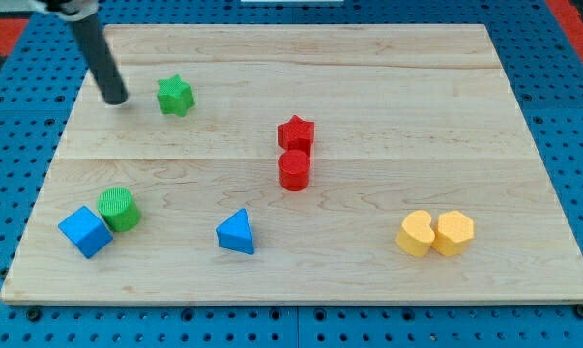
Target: Push the green circle to the up side of green star
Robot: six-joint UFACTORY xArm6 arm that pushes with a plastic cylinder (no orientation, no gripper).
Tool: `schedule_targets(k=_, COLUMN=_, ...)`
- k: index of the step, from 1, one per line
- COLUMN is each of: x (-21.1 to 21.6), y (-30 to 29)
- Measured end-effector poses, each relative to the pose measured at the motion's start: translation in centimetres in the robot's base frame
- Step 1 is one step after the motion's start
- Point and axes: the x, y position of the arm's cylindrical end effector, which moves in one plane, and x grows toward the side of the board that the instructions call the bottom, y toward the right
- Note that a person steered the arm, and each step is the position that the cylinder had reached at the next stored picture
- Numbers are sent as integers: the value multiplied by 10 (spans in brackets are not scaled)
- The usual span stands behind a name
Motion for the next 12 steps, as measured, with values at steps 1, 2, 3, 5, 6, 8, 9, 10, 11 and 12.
schedule_targets(k=1, x=0, y=87)
schedule_targets(k=2, x=-5, y=159)
schedule_targets(k=3, x=-5, y=191)
schedule_targets(k=5, x=-1, y=105)
schedule_targets(k=6, x=21, y=92)
schedule_targets(k=8, x=121, y=124)
schedule_targets(k=9, x=169, y=119)
schedule_targets(k=10, x=203, y=100)
schedule_targets(k=11, x=208, y=52)
schedule_targets(k=12, x=208, y=41)
